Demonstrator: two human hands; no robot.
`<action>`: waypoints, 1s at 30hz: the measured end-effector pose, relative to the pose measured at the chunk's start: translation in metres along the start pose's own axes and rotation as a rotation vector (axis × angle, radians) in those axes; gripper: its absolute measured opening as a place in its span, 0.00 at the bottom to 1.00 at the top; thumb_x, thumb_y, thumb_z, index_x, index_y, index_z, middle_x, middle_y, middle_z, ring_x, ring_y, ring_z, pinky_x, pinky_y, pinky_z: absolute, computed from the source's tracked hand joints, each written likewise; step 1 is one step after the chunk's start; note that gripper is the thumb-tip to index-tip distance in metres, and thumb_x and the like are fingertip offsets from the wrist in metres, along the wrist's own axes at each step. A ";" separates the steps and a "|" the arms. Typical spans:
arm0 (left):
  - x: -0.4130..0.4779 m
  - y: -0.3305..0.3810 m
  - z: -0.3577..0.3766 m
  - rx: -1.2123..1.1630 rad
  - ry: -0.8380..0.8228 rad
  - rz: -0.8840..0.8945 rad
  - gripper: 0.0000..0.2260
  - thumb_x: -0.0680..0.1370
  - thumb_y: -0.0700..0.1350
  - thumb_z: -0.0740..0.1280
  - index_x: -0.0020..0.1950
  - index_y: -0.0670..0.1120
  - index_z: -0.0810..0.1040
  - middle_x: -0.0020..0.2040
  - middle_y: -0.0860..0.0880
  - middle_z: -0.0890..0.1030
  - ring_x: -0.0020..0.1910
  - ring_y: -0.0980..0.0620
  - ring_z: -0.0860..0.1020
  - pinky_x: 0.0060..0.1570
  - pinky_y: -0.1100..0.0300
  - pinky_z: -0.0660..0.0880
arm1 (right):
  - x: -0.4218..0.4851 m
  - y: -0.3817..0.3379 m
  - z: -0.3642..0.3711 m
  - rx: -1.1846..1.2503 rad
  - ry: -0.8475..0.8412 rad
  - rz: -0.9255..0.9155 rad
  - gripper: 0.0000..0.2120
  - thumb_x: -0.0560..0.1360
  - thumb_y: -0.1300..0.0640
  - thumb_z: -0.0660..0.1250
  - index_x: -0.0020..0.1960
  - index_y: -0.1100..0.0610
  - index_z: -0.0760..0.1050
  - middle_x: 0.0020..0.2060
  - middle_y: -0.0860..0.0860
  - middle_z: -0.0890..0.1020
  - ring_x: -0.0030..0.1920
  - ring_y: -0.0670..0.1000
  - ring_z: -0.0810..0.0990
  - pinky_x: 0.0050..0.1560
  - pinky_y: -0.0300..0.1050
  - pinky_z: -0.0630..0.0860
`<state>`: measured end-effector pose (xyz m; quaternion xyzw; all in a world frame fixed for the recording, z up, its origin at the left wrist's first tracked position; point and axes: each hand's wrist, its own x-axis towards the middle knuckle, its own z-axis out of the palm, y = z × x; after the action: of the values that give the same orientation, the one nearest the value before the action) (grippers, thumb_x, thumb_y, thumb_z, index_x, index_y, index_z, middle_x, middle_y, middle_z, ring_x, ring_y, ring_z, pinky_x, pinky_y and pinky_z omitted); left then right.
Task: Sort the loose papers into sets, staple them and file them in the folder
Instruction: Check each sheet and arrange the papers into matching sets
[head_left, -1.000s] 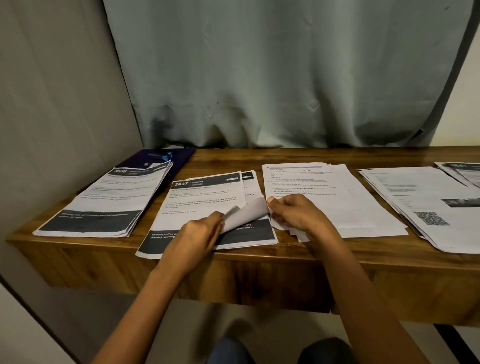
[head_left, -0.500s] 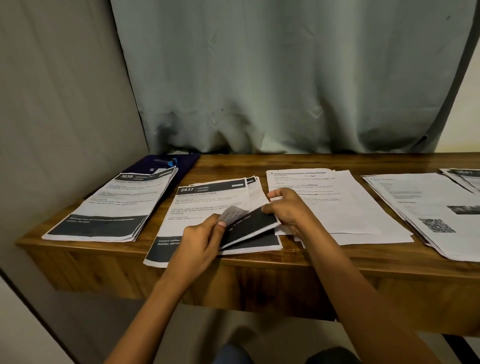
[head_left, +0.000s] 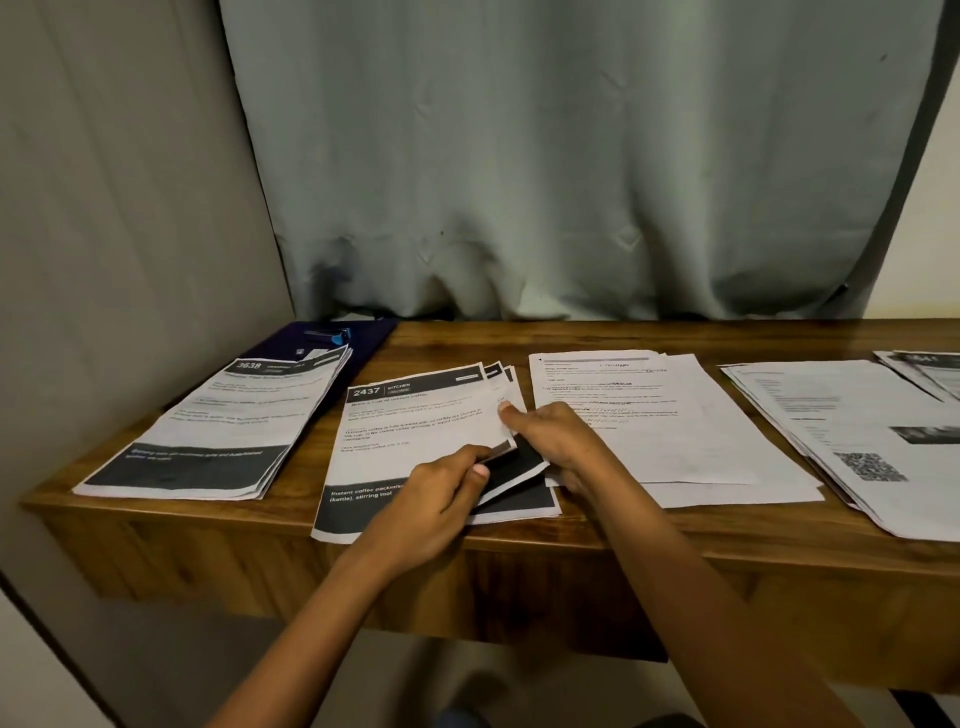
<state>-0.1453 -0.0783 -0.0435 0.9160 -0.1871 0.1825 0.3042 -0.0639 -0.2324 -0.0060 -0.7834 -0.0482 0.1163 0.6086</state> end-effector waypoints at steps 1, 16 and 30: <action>-0.001 0.000 0.000 -0.010 -0.002 -0.004 0.18 0.81 0.56 0.52 0.63 0.50 0.73 0.48 0.53 0.80 0.45 0.60 0.77 0.42 0.65 0.72 | 0.001 0.000 0.000 -0.033 -0.031 -0.015 0.10 0.75 0.49 0.69 0.45 0.57 0.76 0.44 0.52 0.83 0.45 0.52 0.81 0.45 0.46 0.77; 0.072 -0.002 -0.012 -0.243 0.290 -0.604 0.22 0.78 0.62 0.59 0.48 0.43 0.76 0.41 0.49 0.77 0.43 0.51 0.75 0.40 0.57 0.69 | -0.034 0.001 0.022 -0.476 -0.066 -0.429 0.25 0.77 0.69 0.62 0.72 0.53 0.68 0.65 0.51 0.76 0.63 0.51 0.74 0.59 0.38 0.70; 0.060 -0.028 0.019 -0.343 0.427 -0.587 0.08 0.79 0.47 0.64 0.50 0.43 0.78 0.46 0.43 0.82 0.45 0.46 0.79 0.48 0.51 0.76 | 0.043 -0.003 -0.003 -0.661 0.082 -0.157 0.17 0.74 0.47 0.68 0.57 0.55 0.78 0.54 0.52 0.82 0.57 0.57 0.77 0.54 0.47 0.74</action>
<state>-0.0772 -0.0835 -0.0444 0.8079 0.1223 0.2405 0.5239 -0.0214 -0.2248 -0.0076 -0.9362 -0.1187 0.0157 0.3303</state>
